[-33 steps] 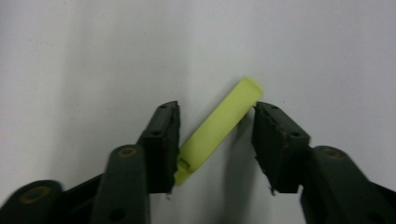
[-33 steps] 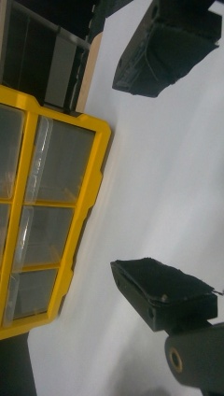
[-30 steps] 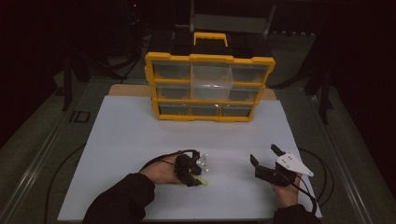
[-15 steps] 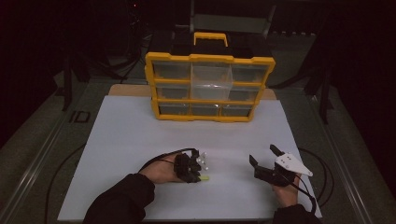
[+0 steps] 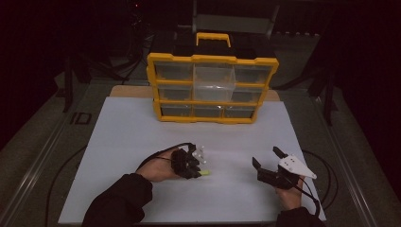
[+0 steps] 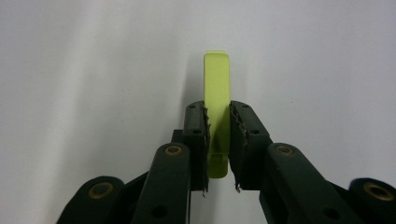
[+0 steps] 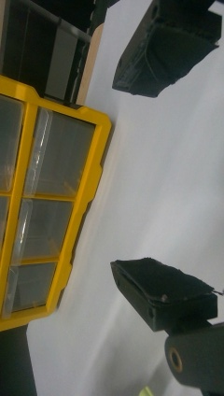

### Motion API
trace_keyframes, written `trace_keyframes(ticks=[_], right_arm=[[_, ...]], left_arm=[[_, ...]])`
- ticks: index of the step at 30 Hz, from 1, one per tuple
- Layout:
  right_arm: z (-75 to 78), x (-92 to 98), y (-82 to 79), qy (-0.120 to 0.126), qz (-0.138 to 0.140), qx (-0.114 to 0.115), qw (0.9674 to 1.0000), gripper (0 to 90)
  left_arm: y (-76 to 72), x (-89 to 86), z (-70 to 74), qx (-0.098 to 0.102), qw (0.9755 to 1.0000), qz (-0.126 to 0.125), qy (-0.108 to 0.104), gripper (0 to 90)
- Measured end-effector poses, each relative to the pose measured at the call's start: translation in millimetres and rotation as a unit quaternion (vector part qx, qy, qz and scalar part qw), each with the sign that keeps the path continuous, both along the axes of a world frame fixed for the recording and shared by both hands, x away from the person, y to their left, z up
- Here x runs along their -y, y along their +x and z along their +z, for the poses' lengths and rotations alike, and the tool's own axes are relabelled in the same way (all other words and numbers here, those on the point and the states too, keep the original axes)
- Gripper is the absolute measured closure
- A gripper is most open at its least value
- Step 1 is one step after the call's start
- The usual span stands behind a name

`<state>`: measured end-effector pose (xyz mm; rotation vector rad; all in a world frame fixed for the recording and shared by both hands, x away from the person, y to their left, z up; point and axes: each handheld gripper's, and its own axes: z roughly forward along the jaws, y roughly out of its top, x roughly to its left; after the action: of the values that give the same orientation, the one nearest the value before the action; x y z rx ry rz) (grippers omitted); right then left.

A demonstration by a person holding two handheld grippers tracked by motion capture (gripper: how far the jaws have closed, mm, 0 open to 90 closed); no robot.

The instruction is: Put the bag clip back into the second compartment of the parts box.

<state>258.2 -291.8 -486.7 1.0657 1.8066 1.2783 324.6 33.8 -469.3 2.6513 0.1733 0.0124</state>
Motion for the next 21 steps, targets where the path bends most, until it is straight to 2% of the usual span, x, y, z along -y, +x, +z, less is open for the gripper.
trace_keyframes(ticks=[5, 21], right_arm=[[0.0, 0.8, -0.2, 0.0, -0.002, 0.001, 1.0, 11.5], [-0.1, 0.7, -0.4, 0.001, -0.001, 0.002, 1.0, 11.5]], left_arm=[[2.3, -5.1, 7.6, 0.007, 0.9999, 0.008, -0.005, 78.1], [5.7, -18.5, 26.4, 0.009, 0.9995, 0.019, -0.022, 78.1]])
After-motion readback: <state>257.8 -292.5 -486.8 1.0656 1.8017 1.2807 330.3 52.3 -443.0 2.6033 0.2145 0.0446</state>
